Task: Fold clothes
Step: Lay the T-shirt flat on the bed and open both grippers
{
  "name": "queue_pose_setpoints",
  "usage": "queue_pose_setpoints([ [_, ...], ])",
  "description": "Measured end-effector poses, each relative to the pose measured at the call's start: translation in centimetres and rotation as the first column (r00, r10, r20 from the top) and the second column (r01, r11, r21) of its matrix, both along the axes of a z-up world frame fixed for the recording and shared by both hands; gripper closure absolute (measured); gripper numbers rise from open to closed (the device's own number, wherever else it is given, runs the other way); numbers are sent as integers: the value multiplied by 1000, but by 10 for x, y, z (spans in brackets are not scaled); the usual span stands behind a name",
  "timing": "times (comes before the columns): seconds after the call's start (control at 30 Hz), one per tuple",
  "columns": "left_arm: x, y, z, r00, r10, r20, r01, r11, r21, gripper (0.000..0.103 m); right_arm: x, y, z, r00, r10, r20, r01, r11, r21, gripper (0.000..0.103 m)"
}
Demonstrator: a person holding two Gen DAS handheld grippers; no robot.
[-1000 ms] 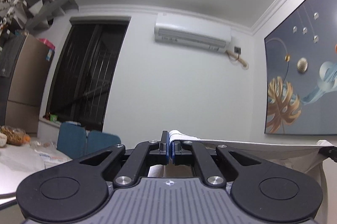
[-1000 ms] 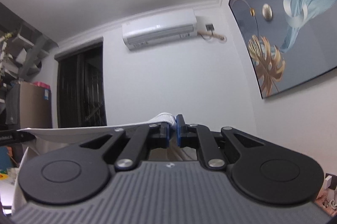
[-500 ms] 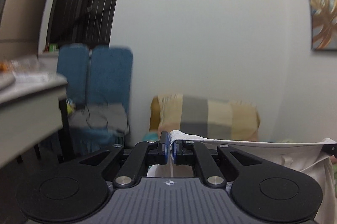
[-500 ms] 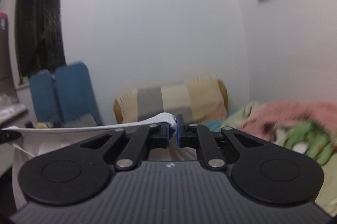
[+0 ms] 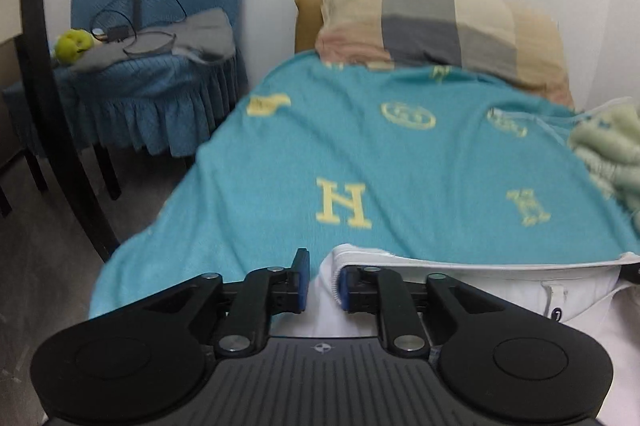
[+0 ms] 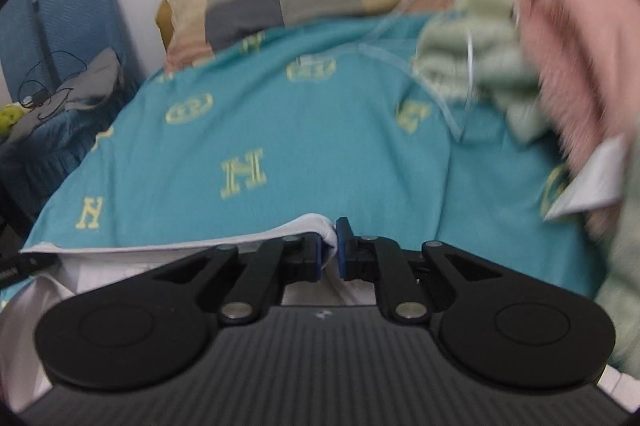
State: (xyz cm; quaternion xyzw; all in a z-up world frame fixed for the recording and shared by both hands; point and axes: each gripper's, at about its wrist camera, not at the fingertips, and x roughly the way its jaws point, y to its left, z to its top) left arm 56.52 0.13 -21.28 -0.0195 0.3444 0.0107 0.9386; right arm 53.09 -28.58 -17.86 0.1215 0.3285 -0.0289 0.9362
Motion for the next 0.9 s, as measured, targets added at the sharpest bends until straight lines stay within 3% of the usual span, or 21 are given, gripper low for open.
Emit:
queue_pose_setpoints([
  [0.03, -1, 2, 4, 1000, 3, -2, -3, 1000, 3, 64, 2, -3, -3, 1000, 4, -17, -4, 1000, 22, 77],
  [0.07, -2, 4, 8, 1000, 7, -4, -7, 1000, 6, 48, 2, -6, -4, 1000, 7, -28, -6, 999, 46, 71],
  [0.1, -7, 4, 15, 1000, 12, -8, -12, 1000, 5, 36, -2, -9, -2, 999, 6, -34, -4, 998, 66, 58],
  [0.13, -14, 7, 25, 1000, 14, -10, -14, 1000, 3, 32, -7, -11, 1, 999, 4, -39, 0, 996, 85, 44],
  [0.2, -30, 14, 48, 1000, 9, -8, -9, 1000, -3, 19, -23, -14, 14, 1000, -7, -24, 10, 994, 112, 36],
  [0.37, -107, 27, 108, 999, -17, 44, 15, 999, 30, 13, -86, -14, 58, 1000, -10, 0, 10, 990, 143, 37],
  [0.6, -255, 31, 170, 994, -67, 87, 64, 997, 38, 10, -222, -2, 114, 999, 40, 30, -44, 984, 170, 37],
  [0.8, -389, 21, 173, 995, -96, 25, 97, 995, -26, 10, -339, 13, 135, 994, 102, 40, -107, 987, 123, 37],
  [0.9, -435, 10, 165, 992, -122, -31, 122, 993, -6, 12, -382, 18, 135, 991, 118, 69, -123, 989, 86, 37],
])
